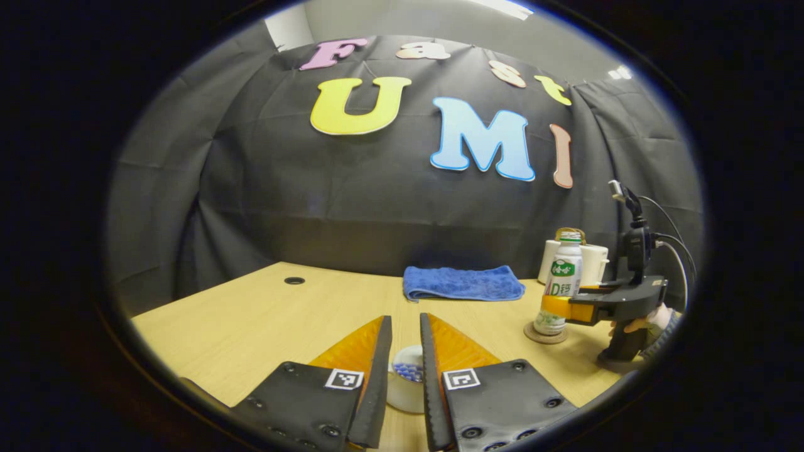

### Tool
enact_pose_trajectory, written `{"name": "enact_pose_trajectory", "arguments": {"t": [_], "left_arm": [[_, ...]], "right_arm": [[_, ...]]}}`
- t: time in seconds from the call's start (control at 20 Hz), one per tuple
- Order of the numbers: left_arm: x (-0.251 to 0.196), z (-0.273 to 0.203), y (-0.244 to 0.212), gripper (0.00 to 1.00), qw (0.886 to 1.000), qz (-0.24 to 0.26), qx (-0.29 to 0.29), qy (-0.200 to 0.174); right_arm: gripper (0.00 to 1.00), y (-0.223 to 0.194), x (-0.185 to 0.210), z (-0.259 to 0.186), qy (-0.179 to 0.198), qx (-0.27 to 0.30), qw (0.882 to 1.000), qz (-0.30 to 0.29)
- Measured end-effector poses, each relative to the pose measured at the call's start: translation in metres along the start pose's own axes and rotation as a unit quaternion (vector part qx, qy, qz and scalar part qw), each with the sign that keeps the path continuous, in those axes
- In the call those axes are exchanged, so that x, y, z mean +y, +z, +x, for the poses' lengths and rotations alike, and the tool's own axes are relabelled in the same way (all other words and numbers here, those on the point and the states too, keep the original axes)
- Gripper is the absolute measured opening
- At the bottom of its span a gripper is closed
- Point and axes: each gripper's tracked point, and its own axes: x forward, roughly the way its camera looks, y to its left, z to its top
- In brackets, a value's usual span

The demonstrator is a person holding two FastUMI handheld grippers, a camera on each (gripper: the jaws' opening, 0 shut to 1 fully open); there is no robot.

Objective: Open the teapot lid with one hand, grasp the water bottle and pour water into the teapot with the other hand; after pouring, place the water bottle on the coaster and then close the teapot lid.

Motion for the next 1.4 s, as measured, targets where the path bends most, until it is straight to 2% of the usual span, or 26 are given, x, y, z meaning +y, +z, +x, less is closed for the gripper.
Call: {"name": "enact_pose_trajectory", "arguments": {"t": [0.2, 0.25, 0.65, 0.85, 1.05, 1.15, 1.4], "left_arm": [[0.001, 0.001, 0.0, 0.34, 1.0, 0.001, 0.001, 0.001], [0.0, 0.001, 0.0, 0.34, 1.0, 0.001, 0.0, 0.001], [0.001, -0.002, 0.004, 0.33, 1.0, -0.002, -0.006, 0.001], [0.0, -0.011, 0.012, 0.34, 1.0, -0.007, -0.021, -0.002], [-0.01, -0.031, 0.001, 0.33, 1.0, -0.01, -0.012, -0.007], [-0.017, -0.045, -0.005, 0.33, 1.0, -0.008, -0.008, -0.01], [-0.036, -0.073, -0.007, 0.33, 1.0, 0.006, -0.013, -0.009]], "right_arm": [[0.86, -0.007, 0.001, 0.001, 0.005, 0.007, 1.0, -0.002], [0.99, -0.003, 0.002, -0.001, 0.007, 0.004, 1.0, 0.005], [0.99, 0.011, -0.003, -0.017, 0.006, -0.023, 0.999, 0.027], [0.99, 0.012, -0.001, -0.037, 0.014, -0.03, 0.999, 0.039], [0.99, 0.014, 0.003, -0.07, 0.011, -0.045, 0.998, 0.044], [0.96, 0.015, 0.006, -0.092, 0.002, -0.059, 0.997, 0.048], [0.99, 0.017, 0.007, -0.151, -0.041, -0.094, 0.994, 0.035]]}}
